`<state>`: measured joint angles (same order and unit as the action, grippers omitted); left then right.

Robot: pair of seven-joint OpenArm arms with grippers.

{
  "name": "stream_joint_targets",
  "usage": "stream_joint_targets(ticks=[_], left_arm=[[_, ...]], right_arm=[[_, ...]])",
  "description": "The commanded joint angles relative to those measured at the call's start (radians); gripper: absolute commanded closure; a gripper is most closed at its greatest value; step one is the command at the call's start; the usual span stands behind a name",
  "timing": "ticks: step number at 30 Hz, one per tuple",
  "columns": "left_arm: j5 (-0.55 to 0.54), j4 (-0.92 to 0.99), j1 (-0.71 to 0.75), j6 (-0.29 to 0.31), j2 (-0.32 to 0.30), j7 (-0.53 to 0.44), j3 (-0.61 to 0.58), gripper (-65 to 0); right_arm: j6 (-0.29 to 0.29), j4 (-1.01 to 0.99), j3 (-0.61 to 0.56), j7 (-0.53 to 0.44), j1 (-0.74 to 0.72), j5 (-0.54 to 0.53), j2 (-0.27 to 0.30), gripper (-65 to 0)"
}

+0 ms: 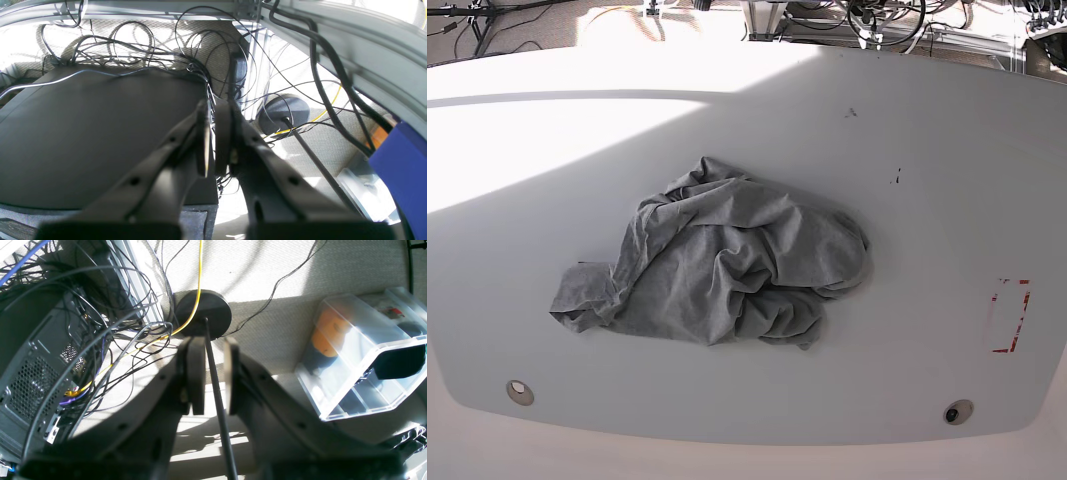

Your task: Fold the T-shirt properly

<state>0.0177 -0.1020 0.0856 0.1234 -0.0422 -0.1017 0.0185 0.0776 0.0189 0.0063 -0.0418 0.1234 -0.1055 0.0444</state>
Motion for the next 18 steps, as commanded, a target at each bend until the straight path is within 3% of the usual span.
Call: stream_joint_targets(ticks=[1,18], left_arm=[[0.003,-0.003,0.003,0.004,-0.004,-0.006,-0.002,-2.4],[0.004,-0.003,-0.002,0.007,-0.008,-0.001,-0.003,-2.8]], right_arm=[[0.000,-0.001,0.000,0.004,0.010,0.001,0.004,-8.7],[0.006,0.004,0.001,0.002,0.021,0.002,0.008,-8.4]])
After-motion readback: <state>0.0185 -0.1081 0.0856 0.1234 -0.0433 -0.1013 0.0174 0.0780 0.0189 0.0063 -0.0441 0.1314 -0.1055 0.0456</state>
